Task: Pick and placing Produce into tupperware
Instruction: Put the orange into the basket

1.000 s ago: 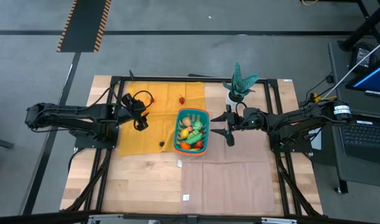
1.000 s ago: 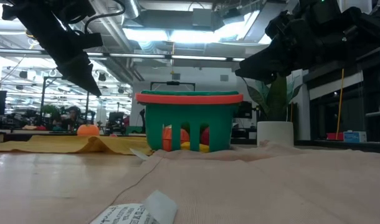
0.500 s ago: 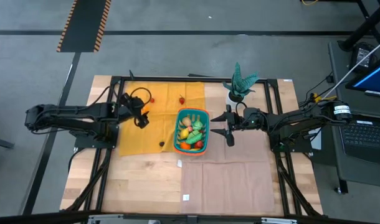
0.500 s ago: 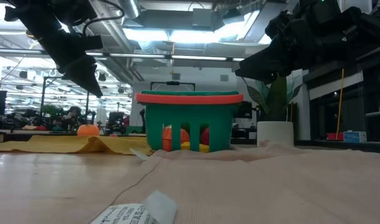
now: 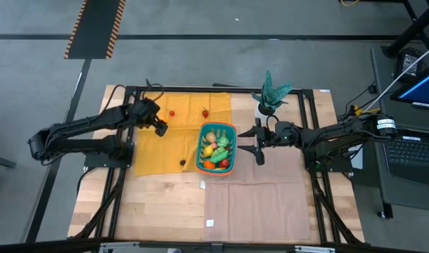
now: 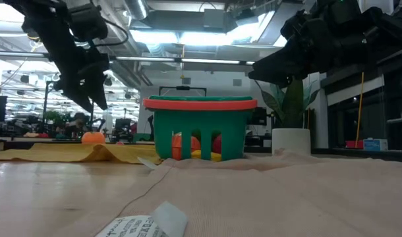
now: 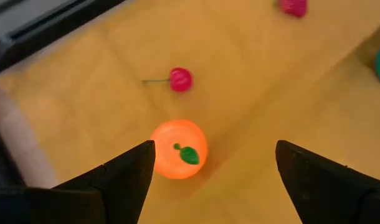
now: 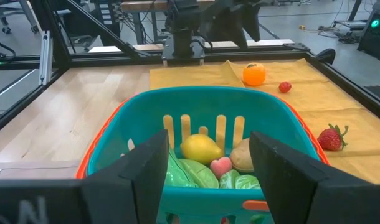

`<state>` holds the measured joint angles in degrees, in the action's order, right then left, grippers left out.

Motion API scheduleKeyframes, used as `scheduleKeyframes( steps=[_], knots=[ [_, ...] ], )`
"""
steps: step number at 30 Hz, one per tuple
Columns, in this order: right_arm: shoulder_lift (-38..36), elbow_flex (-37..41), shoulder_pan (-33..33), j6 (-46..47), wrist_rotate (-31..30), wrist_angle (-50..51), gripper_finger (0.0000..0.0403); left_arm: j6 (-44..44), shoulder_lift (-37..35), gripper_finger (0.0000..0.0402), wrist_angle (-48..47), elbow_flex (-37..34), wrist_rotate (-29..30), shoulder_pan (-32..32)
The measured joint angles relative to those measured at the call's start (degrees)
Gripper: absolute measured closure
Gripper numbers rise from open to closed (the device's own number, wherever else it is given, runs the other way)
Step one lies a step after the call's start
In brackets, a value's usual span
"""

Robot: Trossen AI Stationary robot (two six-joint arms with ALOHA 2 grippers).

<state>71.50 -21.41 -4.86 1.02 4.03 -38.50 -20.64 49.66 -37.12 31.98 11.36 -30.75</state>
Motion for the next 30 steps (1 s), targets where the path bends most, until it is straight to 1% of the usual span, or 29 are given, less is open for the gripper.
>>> scheduleKeyframes(
  steps=[3,8,12,16,26,30],
  knots=[
    [0.0,0.02,0.02,-0.02,0.0,0.0,0.0178,0.03,1.92,0.0079,-3.16,2.73,-1.51,-2.66],
    [0.0,0.0,0.02,-0.02,0.0,-0.02,0.0178,0.25,6.46,0.0079,-7.42,6.99,-1.67,-4.68],
    [0.0,0.0,0.0,-0.02,0.0,-0.02,0.0178,4.98,9.17,0.0079,-7.42,9.19,-1.66,-5.15],
    [0.0,0.01,0.01,-0.02,0.0,0.07,0.0178,7.52,9.63,0.0079,-7.37,9.78,-1.67,-4.86],
    [0.0,0.02,0.01,-0.14,0.0,0.2,0.0178,7.23,9.63,0.0079,-7.22,9.86,-1.67,-4.33],
    [0.0,0.02,0.02,-0.04,0.0,0.22,0.0178,5.31,9.63,0.0079,-8.27,9.86,-1.64,-4.5]
  ],
)
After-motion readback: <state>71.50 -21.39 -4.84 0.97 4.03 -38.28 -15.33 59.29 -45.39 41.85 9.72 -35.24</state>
